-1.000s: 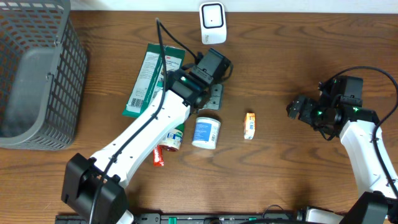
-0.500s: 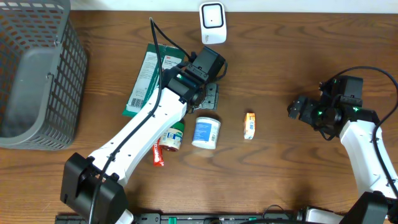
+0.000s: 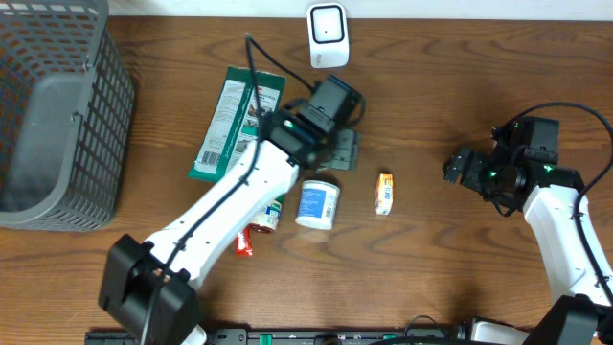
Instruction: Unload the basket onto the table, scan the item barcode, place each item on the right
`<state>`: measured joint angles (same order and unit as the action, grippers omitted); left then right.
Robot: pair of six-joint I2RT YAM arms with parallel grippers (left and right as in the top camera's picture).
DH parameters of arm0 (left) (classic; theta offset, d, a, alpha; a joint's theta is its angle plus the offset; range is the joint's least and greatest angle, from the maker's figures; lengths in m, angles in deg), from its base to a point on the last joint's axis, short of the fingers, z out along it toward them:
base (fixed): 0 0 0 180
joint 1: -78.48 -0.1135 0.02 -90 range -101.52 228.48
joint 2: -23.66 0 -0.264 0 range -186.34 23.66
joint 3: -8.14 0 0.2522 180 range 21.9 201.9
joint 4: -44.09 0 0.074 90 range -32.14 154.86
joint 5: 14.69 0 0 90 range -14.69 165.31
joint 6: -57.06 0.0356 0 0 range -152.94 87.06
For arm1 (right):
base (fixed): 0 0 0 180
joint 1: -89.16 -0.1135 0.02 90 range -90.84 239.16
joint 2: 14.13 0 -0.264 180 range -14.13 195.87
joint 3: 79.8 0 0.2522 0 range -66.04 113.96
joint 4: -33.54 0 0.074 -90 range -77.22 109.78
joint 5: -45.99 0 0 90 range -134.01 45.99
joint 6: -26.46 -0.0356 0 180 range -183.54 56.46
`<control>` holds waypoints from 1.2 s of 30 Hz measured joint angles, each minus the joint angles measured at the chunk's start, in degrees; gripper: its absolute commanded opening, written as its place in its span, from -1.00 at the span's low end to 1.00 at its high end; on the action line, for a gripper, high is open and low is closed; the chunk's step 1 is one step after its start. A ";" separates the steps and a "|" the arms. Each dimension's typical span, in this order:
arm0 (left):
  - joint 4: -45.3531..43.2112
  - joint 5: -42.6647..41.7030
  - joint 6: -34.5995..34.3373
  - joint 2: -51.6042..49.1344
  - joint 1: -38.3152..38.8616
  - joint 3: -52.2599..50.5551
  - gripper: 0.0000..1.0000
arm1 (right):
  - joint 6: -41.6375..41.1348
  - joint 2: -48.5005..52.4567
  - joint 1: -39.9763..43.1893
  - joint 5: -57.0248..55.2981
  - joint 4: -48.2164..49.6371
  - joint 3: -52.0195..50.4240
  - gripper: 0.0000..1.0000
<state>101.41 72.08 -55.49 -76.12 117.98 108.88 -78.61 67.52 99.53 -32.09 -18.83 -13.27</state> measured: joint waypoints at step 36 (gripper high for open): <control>-10.32 15.76 -2.95 -17.99 13.64 -0.39 0.10 | 0.00 0.00 0.00 0.87 -0.17 0.00 0.99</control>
<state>91.09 87.84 -58.44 -94.11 131.62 108.49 -78.61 67.52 99.53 -31.21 -19.01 -13.27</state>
